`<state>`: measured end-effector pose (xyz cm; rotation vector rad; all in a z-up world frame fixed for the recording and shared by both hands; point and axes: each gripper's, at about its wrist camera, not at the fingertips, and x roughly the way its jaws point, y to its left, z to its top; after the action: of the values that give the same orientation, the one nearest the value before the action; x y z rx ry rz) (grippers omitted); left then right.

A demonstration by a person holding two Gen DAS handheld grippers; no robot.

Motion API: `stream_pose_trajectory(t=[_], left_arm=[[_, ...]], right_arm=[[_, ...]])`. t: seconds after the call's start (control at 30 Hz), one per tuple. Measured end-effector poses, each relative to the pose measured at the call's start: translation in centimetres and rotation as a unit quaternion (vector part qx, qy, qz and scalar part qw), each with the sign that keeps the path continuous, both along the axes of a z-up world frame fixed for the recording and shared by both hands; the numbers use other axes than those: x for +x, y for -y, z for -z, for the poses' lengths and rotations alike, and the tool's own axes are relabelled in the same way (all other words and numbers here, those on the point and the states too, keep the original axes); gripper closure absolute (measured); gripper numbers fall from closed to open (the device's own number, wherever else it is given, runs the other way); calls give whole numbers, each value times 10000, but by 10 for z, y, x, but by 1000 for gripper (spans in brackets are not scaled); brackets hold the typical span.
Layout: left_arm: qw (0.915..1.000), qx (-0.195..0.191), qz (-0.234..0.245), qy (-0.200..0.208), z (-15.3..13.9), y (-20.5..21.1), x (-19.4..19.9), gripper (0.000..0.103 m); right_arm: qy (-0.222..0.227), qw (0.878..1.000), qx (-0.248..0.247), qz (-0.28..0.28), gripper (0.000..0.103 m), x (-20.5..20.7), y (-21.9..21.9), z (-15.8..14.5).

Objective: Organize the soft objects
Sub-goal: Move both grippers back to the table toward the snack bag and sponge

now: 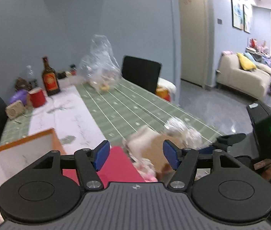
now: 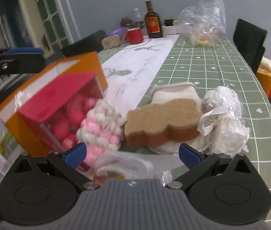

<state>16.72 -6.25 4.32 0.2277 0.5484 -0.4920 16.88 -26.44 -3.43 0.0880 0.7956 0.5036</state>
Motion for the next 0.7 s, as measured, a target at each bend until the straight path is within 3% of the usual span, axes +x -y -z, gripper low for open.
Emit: stream_pose_trajectory(t=[0.2, 0.33, 0.7], left_arm=[[9996, 127, 18, -255, 12, 8, 6, 28], [9995, 152, 5, -293, 14, 9, 7, 28], [9999, 118, 45, -89, 3, 9, 4, 28]], right_arm=[[-476, 9971, -545, -253, 3, 8, -17, 20], [-421, 9936, -905, -536, 2, 5, -29, 29], [-201, 9923, -1023, -662, 5, 0, -28, 34]])
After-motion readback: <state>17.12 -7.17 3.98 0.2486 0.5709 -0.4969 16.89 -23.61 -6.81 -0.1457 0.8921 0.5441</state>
